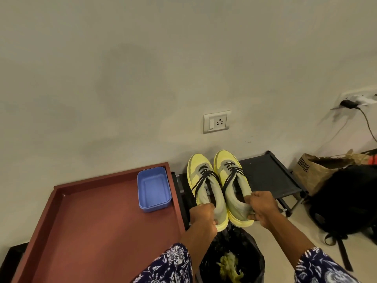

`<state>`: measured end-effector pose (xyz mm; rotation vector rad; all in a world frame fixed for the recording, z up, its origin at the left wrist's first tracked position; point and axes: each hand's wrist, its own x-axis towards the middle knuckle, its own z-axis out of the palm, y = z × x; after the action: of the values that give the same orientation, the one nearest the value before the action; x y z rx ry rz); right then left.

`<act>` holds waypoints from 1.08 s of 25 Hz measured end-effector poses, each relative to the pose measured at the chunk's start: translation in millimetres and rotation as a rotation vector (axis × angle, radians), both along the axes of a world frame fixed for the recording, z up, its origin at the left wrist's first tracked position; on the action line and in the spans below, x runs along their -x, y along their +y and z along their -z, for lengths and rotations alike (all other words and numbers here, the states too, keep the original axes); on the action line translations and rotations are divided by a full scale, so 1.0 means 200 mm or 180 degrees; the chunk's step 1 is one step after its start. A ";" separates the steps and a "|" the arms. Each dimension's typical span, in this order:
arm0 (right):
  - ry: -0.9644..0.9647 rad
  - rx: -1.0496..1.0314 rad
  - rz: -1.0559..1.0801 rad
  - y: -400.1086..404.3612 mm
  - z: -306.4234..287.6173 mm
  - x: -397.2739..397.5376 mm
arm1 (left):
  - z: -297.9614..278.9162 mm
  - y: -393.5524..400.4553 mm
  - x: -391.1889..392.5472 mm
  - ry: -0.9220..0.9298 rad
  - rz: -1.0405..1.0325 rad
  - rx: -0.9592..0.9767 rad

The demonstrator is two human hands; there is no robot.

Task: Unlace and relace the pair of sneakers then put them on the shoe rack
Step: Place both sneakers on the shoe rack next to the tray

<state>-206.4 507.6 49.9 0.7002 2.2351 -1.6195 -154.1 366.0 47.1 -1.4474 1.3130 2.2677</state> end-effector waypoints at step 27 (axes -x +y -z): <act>-0.0477 0.0024 -0.0027 -0.09 0.45 0.24 | 0.52 -0.05 0.24 -0.0221 -0.0189 0.0085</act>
<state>-254.9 489.8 -39.5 0.7820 2.1223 -1.5177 -201.3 355.6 -56.9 -1.5794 1.3018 2.2224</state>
